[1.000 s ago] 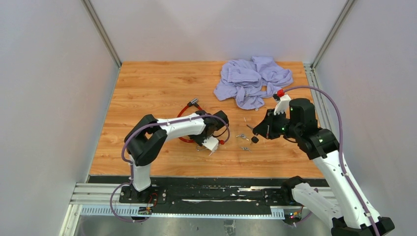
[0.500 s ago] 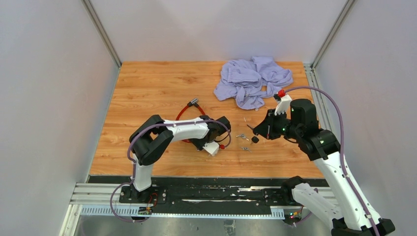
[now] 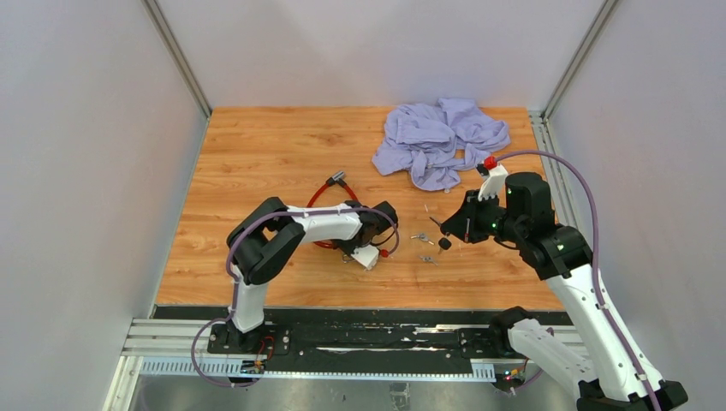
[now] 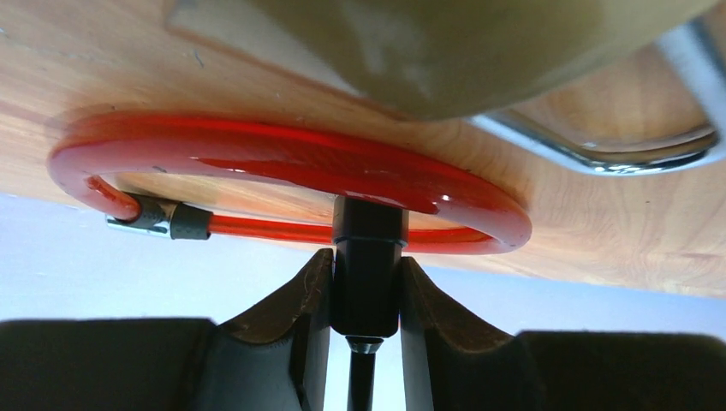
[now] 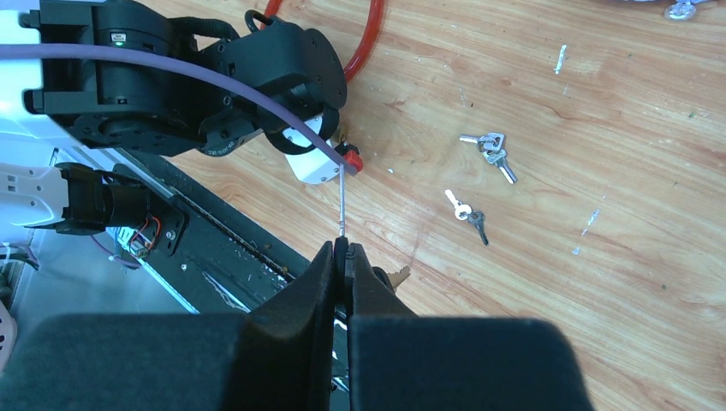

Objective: Unlock with the key

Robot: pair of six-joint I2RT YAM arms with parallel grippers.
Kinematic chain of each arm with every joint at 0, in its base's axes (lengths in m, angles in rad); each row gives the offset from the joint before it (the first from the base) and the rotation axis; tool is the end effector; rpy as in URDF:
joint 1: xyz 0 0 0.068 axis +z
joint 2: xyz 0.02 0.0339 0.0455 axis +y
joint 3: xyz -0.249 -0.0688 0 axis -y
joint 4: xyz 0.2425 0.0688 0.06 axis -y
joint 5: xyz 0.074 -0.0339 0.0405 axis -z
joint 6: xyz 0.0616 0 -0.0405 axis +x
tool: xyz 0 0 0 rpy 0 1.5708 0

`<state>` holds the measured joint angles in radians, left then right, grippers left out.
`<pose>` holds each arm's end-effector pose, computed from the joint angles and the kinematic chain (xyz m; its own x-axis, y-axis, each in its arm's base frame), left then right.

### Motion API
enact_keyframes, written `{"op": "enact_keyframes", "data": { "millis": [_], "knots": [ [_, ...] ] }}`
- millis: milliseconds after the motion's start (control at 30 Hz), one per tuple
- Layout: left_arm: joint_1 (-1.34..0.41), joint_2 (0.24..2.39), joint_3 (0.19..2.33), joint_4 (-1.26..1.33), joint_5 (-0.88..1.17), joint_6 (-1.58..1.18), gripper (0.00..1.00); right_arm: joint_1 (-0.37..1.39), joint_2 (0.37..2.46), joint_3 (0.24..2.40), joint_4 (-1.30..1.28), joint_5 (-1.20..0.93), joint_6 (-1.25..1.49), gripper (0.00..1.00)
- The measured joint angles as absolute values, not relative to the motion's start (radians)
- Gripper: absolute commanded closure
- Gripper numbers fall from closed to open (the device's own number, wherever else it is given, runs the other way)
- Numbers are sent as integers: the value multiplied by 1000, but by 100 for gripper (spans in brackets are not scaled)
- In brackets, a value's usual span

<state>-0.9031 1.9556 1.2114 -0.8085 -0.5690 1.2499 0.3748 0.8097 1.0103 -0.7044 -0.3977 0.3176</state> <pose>0.2334 -0.2423 0.0983 0.4268 0.7499 0.5055 0.7942 -0.5781 0.1871 0.1667 0.0912 0.3378 -0.6307 0.0613 -0.7736 -0.4802 0.7523 0.4511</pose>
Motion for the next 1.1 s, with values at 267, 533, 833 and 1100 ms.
{"op": "enact_keyframes", "data": {
  "millis": [267, 533, 833, 1100],
  "knots": [
    [-873, 1919, 1236, -838, -473, 1229, 100, 375, 812, 1011, -706, -397, 317, 99],
    [-715, 1798, 1476, -987, -138, 1100, 100, 375, 820, 1034, -714, -397, 315, 99],
    [-483, 1438, 1542, -1139, 403, 1040, 100, 375, 901, 1108, -707, -445, 313, 99],
    [-489, 1138, 1435, -1247, 898, 1081, 100, 573, 920, 1160, -641, -479, 277, 99]
  ]
}}
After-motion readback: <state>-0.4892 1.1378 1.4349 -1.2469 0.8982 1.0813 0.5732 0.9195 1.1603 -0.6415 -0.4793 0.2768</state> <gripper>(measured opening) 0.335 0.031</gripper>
